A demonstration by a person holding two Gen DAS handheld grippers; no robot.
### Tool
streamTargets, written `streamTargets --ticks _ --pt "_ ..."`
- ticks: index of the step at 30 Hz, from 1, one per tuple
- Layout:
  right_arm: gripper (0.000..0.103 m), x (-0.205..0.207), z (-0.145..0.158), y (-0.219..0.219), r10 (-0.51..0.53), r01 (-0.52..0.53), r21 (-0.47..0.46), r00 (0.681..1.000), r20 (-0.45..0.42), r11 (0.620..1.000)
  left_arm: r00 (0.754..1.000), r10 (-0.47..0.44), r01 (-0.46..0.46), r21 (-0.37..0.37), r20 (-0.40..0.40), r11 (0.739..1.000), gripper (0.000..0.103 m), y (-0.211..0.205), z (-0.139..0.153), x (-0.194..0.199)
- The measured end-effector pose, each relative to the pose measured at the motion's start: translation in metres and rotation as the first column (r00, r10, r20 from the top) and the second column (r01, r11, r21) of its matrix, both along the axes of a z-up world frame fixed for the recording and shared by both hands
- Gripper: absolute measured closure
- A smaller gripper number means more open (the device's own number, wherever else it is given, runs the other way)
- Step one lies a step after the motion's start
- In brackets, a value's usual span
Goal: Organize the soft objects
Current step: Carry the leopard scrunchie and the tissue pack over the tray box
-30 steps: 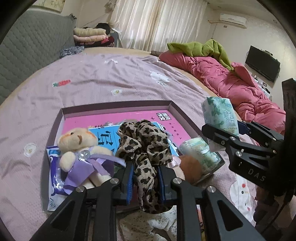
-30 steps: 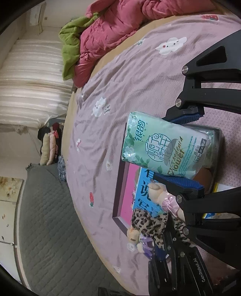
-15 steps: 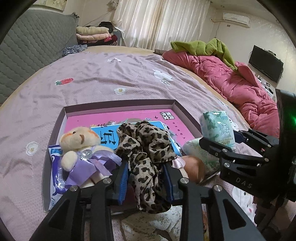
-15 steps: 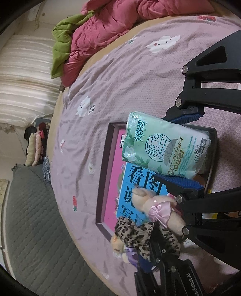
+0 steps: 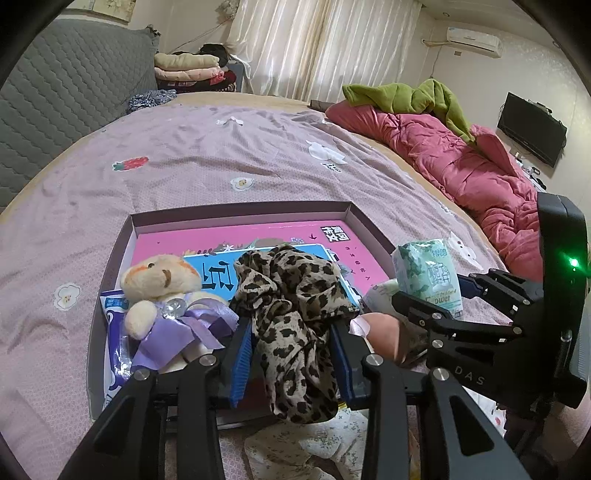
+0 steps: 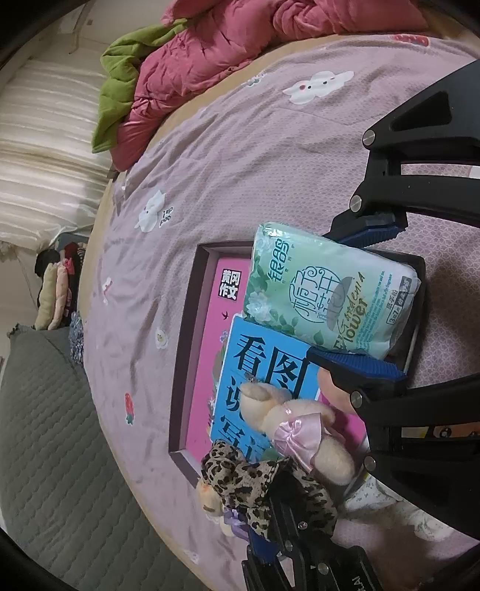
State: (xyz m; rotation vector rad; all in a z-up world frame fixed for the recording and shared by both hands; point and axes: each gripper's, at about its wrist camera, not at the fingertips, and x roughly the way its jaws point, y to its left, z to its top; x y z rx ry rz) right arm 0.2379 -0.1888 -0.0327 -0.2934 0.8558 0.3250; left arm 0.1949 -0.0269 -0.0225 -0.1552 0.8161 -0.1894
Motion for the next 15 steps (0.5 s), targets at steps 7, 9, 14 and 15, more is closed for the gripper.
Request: streamTargets --ticks 7,9,14,15 --pt "0.046 0.0019 -0.0026 -0.0014 -0.011 0.011 0.004 1.000 -0.017 1.000 1.000 -0.004 0.004 -0.005 -0.003 1.000 0.064 -0.0006 -0.0006 0.0005" --pt "0.044 0.0023 -0.0026 -0.0020 -0.017 0.017 -0.001 1.000 -0.016 1.000 1.000 -0.003 0.003 -0.010 -0.003 1.000 0.064 0.0000 -0.0012 0.0004" --pt "0.039 0.0003 0.0008 -0.0036 -0.026 0.026 -0.001 1.000 0.005 1.000 1.000 0.001 -0.001 -0.016 0.006 1.000 0.052 0.0028 -0.0009 -0.0007" --pt "0.038 -0.0005 0.0022 -0.0037 -0.026 0.026 0.003 1.000 0.010 1.000 1.000 0.001 -0.001 -0.021 0.008 1.000 0.052 0.0035 -0.0003 -0.0008"
